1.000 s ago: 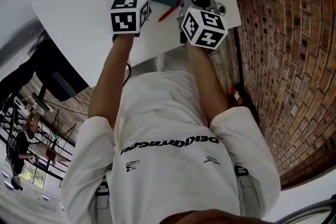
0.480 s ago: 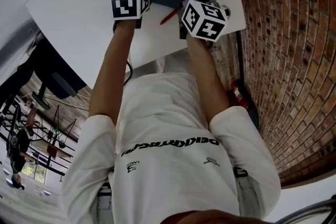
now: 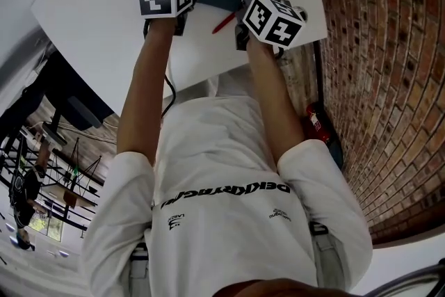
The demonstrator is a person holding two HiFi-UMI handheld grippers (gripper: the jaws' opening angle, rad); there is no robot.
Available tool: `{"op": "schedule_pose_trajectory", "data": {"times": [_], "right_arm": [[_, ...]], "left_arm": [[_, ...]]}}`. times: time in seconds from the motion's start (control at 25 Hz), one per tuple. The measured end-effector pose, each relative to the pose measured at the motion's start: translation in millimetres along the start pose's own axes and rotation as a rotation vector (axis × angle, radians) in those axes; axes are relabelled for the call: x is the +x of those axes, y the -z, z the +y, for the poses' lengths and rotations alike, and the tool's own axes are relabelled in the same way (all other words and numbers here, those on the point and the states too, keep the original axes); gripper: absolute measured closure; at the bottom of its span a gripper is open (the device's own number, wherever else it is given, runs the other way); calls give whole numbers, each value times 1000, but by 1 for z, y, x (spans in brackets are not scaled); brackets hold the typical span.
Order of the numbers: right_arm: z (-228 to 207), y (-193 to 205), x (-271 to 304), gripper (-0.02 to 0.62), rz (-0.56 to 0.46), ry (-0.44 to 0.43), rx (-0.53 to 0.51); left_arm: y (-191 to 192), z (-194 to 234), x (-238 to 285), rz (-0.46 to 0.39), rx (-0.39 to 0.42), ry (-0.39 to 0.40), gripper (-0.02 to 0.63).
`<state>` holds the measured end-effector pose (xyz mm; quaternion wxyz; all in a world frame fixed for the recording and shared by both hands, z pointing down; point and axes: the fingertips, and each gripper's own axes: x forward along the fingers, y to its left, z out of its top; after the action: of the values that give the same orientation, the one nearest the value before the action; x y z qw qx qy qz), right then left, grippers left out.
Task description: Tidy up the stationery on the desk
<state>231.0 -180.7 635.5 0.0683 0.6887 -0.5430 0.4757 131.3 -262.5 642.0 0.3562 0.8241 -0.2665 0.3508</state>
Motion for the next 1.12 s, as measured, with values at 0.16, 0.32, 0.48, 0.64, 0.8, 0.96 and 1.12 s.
{"op": "schedule_pose_trajectory", "data": {"times": [0.16,0.32,0.48,0.64,0.8,0.96,1.12], "right_arm": [[0,6,6,485,66,-10,-2],[-3,11,9,477,126,-4,-12],[-1,11,10,485,137,-9,-21],[0,11,10,492,141,-8,-36],[3,10,9,503,153,-14,-71],[6,7,8,509,154,-28,-94],[11,9,7,512,171,-42,-121]], "left_arm": [[2,-1,3,14,-18,30,500],[3,-2,4,34,-16,48,499],[4,-2,4,54,-15,61,499],[4,-1,3,59,-21,71,500],[5,0,2,62,-19,62,502],[8,0,-1,56,-41,49,502],[15,3,-8,51,-65,29,502]]}}
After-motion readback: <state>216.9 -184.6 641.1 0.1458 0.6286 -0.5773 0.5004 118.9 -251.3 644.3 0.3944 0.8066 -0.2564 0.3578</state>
